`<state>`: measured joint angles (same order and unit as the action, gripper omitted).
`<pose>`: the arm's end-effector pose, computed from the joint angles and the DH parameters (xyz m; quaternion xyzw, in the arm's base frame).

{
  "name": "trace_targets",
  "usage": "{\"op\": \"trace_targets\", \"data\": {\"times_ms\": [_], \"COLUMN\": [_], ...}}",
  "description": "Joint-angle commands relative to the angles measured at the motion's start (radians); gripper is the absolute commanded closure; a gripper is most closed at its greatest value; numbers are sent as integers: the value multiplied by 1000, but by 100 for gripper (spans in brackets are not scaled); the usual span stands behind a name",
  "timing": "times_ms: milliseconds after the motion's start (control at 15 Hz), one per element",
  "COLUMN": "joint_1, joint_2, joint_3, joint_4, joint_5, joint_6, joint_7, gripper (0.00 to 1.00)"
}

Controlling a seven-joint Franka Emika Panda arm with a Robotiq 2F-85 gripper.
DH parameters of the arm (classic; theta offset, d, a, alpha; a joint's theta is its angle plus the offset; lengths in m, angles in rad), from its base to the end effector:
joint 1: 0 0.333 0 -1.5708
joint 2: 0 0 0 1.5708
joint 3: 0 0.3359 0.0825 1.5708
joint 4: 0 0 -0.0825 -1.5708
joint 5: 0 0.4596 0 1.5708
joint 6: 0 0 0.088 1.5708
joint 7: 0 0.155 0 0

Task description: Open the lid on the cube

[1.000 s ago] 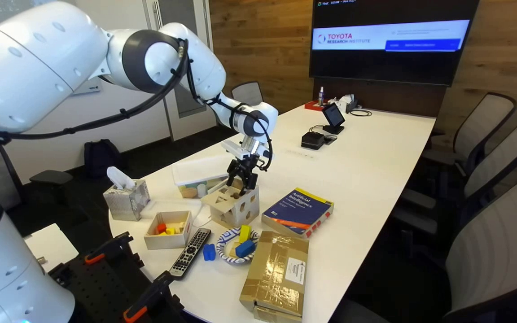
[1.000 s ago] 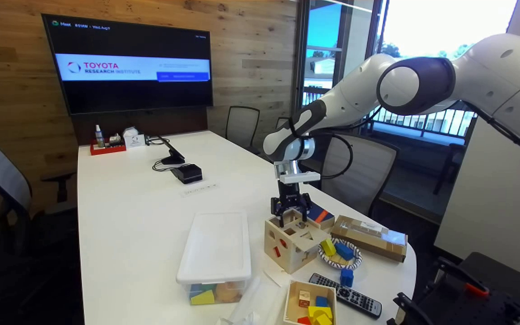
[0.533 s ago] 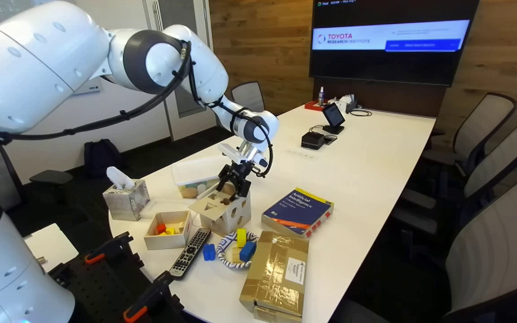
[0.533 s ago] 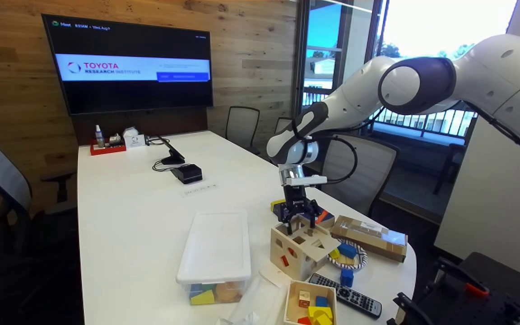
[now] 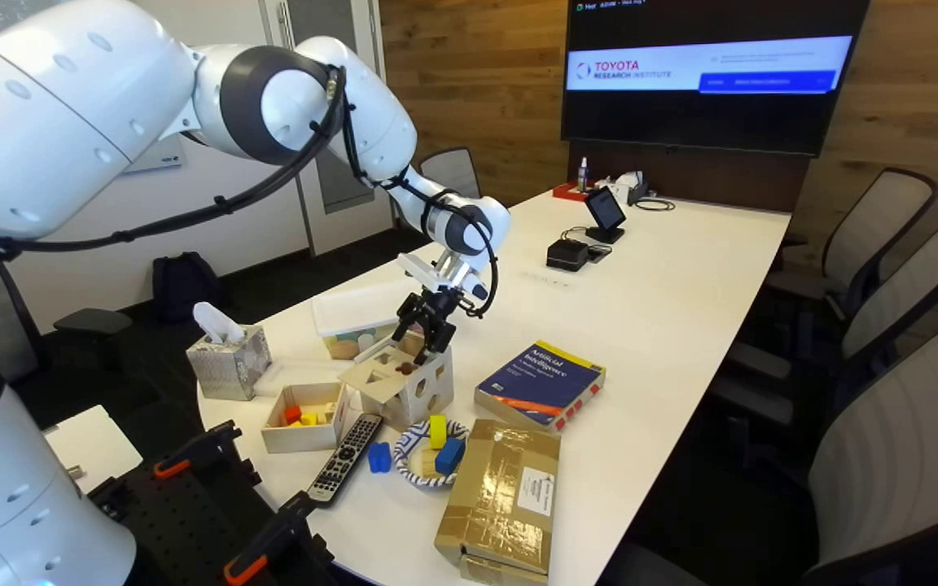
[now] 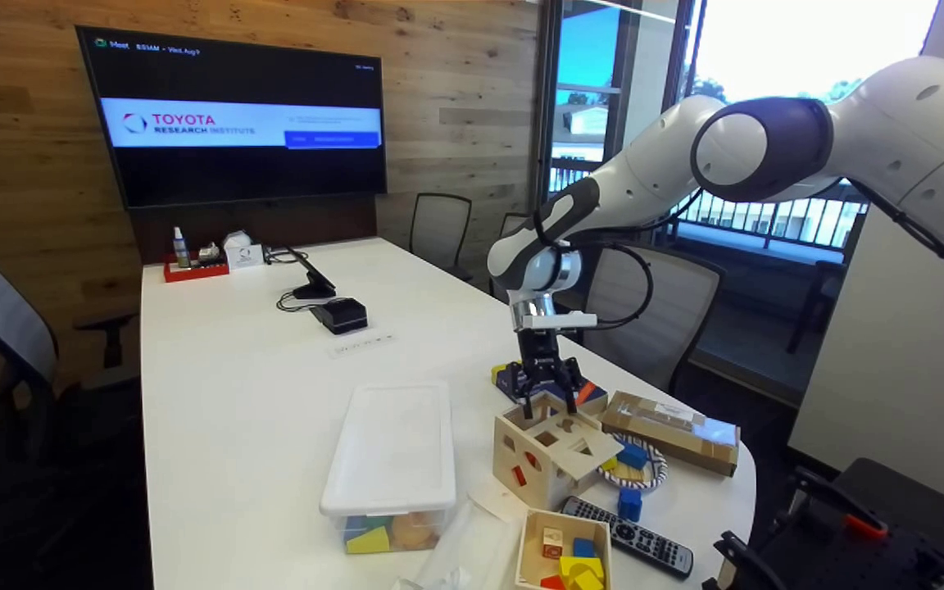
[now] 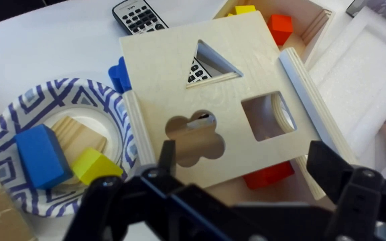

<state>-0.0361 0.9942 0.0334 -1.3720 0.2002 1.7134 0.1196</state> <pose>0.6856 0.0250 0.0030 -0.9361 0.1052 0.3243 0.0860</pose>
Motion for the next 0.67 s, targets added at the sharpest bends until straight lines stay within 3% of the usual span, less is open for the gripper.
{"op": "trace_targets", "data": {"times_ms": [0, 600], "joint_1": [2, 60], "joint_2": [-103, -292], "joint_3": [-7, -50], "joint_4": [-61, -135], "joint_5": [1, -91], "joint_6": [10, 192], "joint_7": [-14, 42], "gripper": [0, 0]}}
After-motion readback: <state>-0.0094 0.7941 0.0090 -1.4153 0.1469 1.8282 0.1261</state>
